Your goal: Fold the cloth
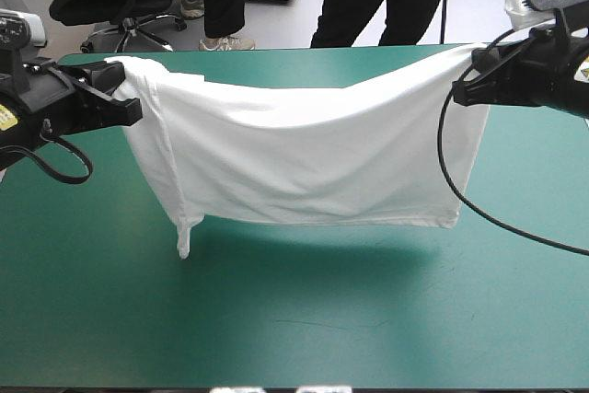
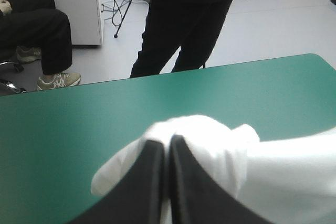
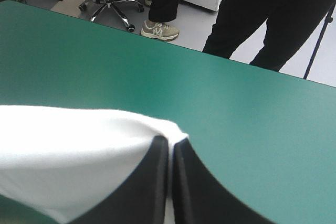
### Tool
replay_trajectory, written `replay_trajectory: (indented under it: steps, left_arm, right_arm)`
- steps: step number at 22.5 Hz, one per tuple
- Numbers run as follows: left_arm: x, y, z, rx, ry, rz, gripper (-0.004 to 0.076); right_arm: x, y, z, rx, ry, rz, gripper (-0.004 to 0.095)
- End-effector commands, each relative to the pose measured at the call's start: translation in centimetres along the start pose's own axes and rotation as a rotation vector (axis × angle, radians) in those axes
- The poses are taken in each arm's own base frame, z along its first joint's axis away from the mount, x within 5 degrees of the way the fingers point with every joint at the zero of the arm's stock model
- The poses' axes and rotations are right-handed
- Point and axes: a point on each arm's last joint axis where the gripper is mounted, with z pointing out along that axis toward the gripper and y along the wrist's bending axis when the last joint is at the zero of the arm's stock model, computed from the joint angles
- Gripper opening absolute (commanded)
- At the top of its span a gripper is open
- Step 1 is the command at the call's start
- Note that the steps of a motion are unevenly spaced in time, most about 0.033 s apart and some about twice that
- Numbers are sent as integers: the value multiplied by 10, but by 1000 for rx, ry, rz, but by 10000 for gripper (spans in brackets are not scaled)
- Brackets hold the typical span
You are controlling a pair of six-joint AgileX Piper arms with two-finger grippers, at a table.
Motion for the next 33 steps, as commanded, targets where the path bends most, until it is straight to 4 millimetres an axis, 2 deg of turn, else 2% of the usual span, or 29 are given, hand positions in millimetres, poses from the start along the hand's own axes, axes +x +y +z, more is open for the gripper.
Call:
replay_trajectory:
  steps: [1, 6, 9, 12, 15, 16, 18, 19, 20, 21, 26, 29, 33]
  left_arm:
    - [-20, -3, -11, 10, -181, 7, -18]
    - [-30, 3, 26, -5, -252, -1, -18]
    - [-39, 10, 67, -23, -361, -9, -18]
    - [-47, 14, 93, -32, -416, -13, -18]
    - [-75, 16, 122, -31, -484, -2, -18]
    - [-79, 16, 126, -31, -488, 9, -18]
    - [-87, 18, 148, -27, -456, 23, -18]
    - [-81, 19, 165, -20, -379, 20, -18]
    - [-75, 20, 176, -16, -324, 14, -18]
    - [-62, 21, 192, -11, -227, 10, -18]
    - [-16, 25, 235, -1, 124, 7, -18]
    - [-3, 25, 239, 15, 239, -2, -18]
    - [11, 23, 238, 33, 377, -10, -18]
  right_arm:
    - [-14, 1, -16, 14, -156, -5, -17]
    - [-24, -7, 12, 40, -198, 1, -17]
    - [-34, -18, 48, 74, -251, 4, -17]
    - [-45, -30, 67, 118, -302, -5, -17]
    - [-67, -52, 93, 157, -344, 5, -17]
    - [-70, -55, 97, 162, -354, 7, -17]
    - [-70, -64, 119, 172, -341, -2, -17]
    - [-65, -66, 136, 151, -297, -3, -17]
    - [-62, -68, 146, 140, -268, -9, -17]
    - [-54, -70, 162, 119, -211, 1, -17]
    - [-28, -73, 201, 52, -16, 15, -17]
    - [3, -74, 222, 20, 155, 16, -17]
    - [29, -72, 230, -8, 277, 29, -17]
